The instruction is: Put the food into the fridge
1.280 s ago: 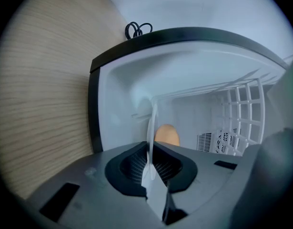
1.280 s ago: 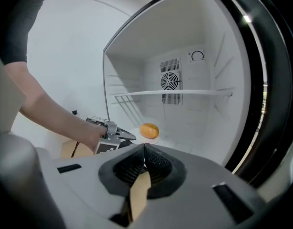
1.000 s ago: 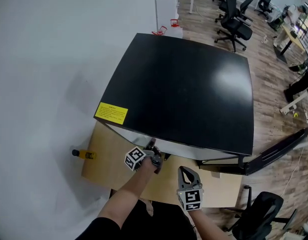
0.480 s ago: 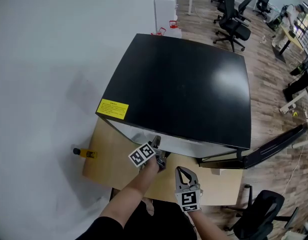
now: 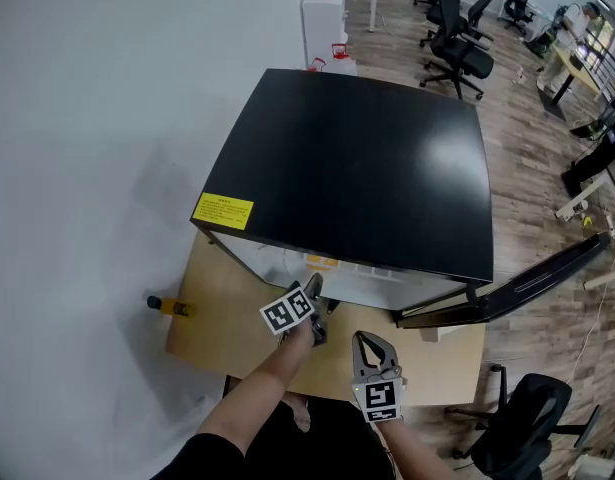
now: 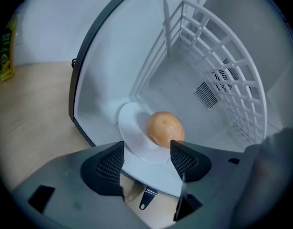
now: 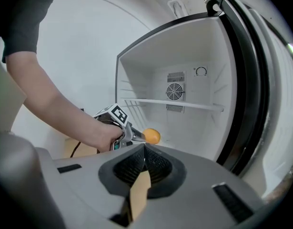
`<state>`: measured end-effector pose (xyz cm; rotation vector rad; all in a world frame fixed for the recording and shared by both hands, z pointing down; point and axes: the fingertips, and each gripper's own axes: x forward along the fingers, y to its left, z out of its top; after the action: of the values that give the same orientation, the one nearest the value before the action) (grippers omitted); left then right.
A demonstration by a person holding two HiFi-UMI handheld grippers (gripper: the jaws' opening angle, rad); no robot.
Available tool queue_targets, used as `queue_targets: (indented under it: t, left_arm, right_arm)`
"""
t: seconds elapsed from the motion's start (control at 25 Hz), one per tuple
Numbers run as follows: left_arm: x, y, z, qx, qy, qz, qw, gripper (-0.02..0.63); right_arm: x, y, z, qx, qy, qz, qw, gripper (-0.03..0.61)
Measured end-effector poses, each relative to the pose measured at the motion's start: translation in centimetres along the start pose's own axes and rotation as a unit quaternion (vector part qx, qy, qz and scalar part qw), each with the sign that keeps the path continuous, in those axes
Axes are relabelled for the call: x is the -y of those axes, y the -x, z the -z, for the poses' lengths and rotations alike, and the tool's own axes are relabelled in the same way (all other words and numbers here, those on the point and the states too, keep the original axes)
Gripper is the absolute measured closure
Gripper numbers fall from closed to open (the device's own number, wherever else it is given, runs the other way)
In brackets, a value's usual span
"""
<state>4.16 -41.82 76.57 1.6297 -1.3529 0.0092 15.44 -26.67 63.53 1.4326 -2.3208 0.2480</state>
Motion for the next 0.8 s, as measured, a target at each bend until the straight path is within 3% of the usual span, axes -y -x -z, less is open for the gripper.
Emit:
queue_targets:
  t: [0.36,0.8]
  left_arm:
    - [1.7,2.9,-0.2,0.011,-0.03,0.041,0.9986,0.328]
    - [4.4,12.8,-0.3,0.04,-0.133,0.102,0.9851,0.328]
  right_arm:
    - [0.1,1.3,0.9,-0.006,-0.039,0.017,0.999,0.518]
    - [-1.9,3.3,-0.8,0.015,-0.05,0.023,0.998,0.518]
